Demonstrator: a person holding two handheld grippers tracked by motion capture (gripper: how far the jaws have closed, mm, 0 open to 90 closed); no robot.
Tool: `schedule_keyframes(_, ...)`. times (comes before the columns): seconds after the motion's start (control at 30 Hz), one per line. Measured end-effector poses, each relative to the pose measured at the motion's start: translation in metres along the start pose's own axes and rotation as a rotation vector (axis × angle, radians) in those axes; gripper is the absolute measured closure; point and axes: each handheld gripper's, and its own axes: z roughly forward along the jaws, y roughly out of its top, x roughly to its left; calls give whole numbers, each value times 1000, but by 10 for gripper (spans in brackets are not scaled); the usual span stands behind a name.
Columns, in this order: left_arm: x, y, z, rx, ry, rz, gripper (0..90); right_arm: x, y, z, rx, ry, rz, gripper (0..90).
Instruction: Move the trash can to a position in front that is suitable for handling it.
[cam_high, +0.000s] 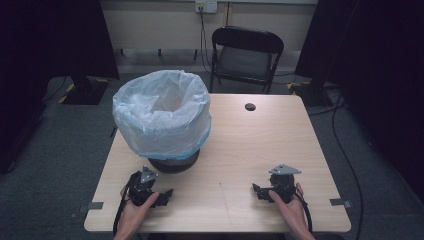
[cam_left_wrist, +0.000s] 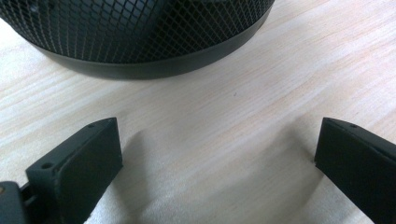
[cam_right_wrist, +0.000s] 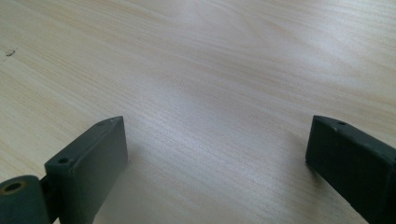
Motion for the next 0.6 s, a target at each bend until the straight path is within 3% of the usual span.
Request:
schedule_keyframes(0.1,1,0,-2,9,-14,7,5,0,0,0,3,-3,-4,43)
schedule_keyframes(0.17,2,1,-5,-5,-23,1,63,-1,1,0,3,5,-9,63)
schedule_keyframes(0.23,4,0,-8,-13,-31,-7,187,-3,2,-1,-5,-20,2,179)
schedule_keyframes(0.27,4,0,-8,-13,-31,-7,180,-4,4,-1,-13,-25,18,200)
schedule_keyframes(0.3,7,0,-9,-4,-70,-20,148,-5,7,-3,-14,-11,33,154)
schedule_keyframes(0.37,8,0,-10,-8,-79,-21,178,-7,12,-7,-57,13,26,166)
schedule_keyframes(0.47,10,1,-16,-21,-71,-11,171,-5,19,-15,-122,66,14,152)
schedule_keyframes(0.6,16,5,-26,-47,-70,-21,205,2,33,-19,-157,117,-26,168)
